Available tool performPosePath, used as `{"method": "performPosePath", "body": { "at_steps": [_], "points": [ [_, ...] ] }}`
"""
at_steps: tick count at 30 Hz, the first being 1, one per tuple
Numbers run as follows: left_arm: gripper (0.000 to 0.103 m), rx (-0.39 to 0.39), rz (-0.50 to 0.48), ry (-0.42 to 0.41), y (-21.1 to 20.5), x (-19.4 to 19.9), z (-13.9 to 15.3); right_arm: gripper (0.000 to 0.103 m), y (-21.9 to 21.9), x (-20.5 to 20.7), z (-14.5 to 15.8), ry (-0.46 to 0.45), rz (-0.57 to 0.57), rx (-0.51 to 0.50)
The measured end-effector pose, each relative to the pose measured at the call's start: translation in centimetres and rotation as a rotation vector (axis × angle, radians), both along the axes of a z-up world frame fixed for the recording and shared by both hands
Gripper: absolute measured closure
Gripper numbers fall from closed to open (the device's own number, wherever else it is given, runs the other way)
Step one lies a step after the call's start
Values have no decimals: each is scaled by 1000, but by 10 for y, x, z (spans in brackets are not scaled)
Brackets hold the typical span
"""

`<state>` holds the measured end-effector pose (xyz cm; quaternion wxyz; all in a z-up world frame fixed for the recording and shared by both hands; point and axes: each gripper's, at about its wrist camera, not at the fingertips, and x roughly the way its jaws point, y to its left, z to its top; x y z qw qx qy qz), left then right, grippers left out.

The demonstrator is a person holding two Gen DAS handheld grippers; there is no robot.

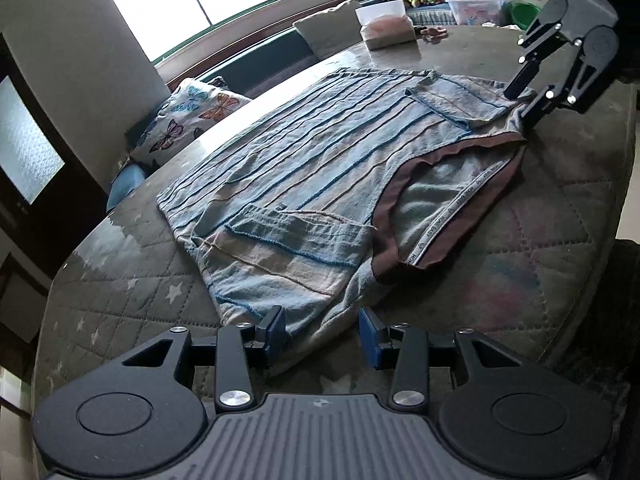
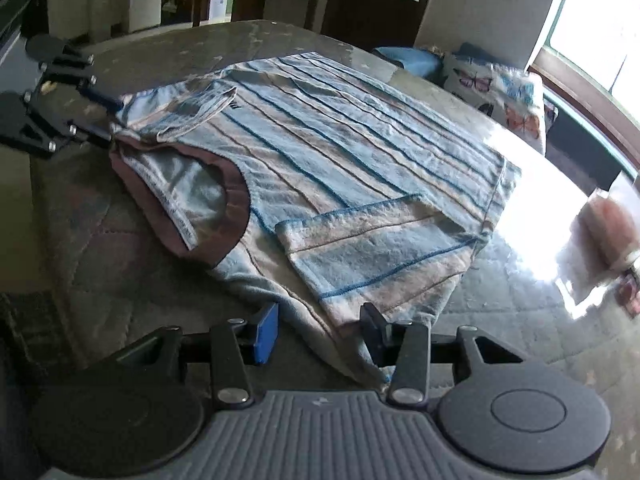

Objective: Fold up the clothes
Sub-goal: 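Grasp the collar edge with both grippers and lift it up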

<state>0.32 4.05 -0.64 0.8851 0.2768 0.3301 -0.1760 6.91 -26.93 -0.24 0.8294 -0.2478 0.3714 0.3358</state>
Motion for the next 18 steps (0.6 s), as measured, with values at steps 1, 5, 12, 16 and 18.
{"method": "performPosePath", "body": {
  "at_steps": [1, 5, 12, 16, 18],
  "points": [
    [59, -2, -7, 3, 1, 2, 0, 67, -1, 3, 0, 17, -6, 13],
    [62, -15, -36, 24, 3, 9, 2, 84, -6, 17, 1, 57, -56, 53],
    [62, -14, -99, 49, 8, 12, 3, 85, -3, 15, 1, 43, -24, 36],
    [76, -49, -113, 87, 11, 20, 4, 88, -3, 20, 0, 55, -39, 55],
    [88, -71, -114, 104, 12, 23, 4, 91, -2, 21, 0, 55, -50, 65]
  ]
}}
